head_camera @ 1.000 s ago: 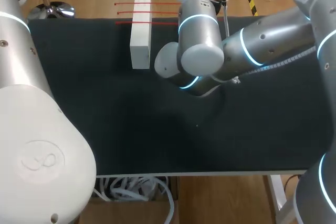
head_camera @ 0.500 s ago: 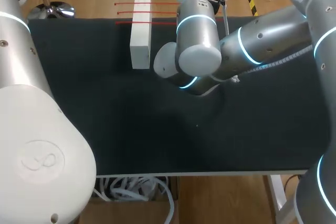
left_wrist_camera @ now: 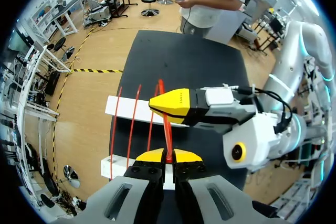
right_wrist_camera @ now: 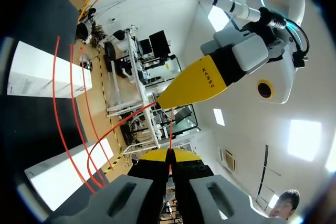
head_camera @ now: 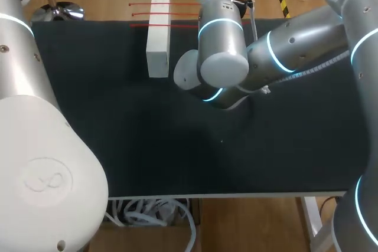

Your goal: Grab the tape and strap the tape.

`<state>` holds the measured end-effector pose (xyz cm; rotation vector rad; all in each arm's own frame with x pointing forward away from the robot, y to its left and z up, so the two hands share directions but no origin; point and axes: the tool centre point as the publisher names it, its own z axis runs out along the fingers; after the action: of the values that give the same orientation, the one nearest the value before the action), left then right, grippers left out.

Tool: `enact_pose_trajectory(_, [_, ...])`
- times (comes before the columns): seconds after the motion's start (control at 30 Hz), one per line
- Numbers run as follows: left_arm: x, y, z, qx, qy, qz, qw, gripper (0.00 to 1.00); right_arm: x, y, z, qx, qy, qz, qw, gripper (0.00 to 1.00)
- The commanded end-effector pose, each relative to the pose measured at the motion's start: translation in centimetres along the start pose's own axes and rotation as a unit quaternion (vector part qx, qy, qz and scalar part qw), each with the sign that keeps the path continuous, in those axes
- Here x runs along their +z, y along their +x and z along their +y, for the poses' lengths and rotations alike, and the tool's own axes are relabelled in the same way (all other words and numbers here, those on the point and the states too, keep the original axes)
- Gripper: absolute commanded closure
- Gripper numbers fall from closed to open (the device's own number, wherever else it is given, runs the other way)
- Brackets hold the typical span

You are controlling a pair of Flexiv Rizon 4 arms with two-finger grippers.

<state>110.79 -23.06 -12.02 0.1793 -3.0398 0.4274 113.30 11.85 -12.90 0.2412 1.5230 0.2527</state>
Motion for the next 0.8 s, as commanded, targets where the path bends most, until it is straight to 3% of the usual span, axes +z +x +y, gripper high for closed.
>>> enact_pose_trajectory(0.03, [-0.14,-0.02,-0.14,-0.001,-0.003,0.001,1.0,1.0,-0.07,-0.32,0.19,0.0,0.004,-0.002,1.0,1.0])
enact_pose_trajectory(0.8, [-0.14,-0.02,-0.14,-0.001,-0.003,0.001,1.0,1.0,0.05,0.11,0.31,0.001,0.016,-0.009,1.0,1.0])
